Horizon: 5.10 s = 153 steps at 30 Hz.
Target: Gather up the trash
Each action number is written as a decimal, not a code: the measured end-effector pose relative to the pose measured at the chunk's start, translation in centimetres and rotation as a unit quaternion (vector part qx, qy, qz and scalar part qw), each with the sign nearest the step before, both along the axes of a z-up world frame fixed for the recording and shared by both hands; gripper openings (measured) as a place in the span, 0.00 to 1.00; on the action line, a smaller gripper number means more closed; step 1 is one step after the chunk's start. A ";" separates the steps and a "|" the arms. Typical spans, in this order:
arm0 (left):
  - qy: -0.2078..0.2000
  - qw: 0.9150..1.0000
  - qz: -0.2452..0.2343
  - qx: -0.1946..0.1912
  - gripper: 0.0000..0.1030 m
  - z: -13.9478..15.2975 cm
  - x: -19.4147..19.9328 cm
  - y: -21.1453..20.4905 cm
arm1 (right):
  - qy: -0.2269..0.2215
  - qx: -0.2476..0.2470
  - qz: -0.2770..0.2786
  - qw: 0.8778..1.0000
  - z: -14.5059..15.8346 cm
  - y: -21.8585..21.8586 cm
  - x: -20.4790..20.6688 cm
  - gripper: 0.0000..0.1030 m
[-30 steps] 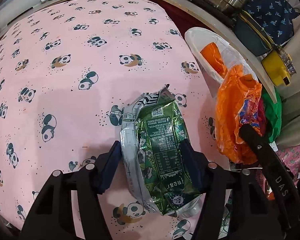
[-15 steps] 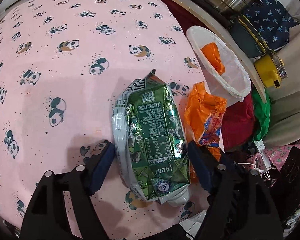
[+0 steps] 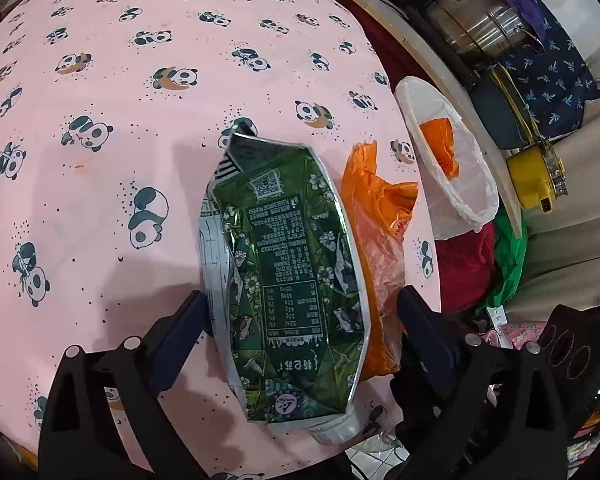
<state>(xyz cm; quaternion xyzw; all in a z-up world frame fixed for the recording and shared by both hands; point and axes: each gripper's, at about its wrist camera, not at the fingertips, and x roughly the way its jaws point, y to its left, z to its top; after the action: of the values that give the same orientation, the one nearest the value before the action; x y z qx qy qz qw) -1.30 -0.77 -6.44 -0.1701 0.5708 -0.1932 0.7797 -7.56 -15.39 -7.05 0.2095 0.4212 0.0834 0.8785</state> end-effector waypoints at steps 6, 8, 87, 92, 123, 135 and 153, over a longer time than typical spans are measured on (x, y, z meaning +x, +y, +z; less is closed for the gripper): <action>-0.004 1.000 0.000 -0.005 0.76 0.0 0.2 0.6 | 0.002 -0.019 0.001 1.000 0.1 0.4 0.3 0.25; -0.005 1.000 -0.006 -0.007 0.58 -0.1 0.3 0.8 | 0.003 -0.036 -0.004 0.999 0.1 0.5 0.4 0.25; -0.183 0.955 -0.231 0.017 0.36 8.0 14.4 -24.8 | -0.052 -0.080 -0.287 0.953 5.6 -22.9 7.8 0.25; -0.203 0.958 -0.199 0.028 0.52 8.5 15.0 -23.5 | -0.050 -0.070 -0.279 0.956 5.4 -23.0 8.9 0.30; -0.259 0.956 -0.073 0.119 0.76 10.9 11.6 -14.2 | -0.070 -0.112 -0.229 0.964 9.6 -17.4 7.5 0.50; -0.273 0.948 -0.040 0.158 0.85 11.2 8.7 -11.0 | -0.063 -0.157 -0.195 0.966 10.4 -12.9 5.9 0.65; -0.261 0.949 -0.007 0.177 0.87 9.7 4.8 -7.8 | -0.048 -0.188 -0.176 0.965 9.7 -10.5 2.3 0.83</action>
<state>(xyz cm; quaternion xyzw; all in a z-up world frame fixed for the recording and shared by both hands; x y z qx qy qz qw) 3.51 -8.56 3.28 0.0311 0.3733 -0.1320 0.9178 -5.27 -25.87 2.67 0.1070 0.3435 -0.1434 0.9219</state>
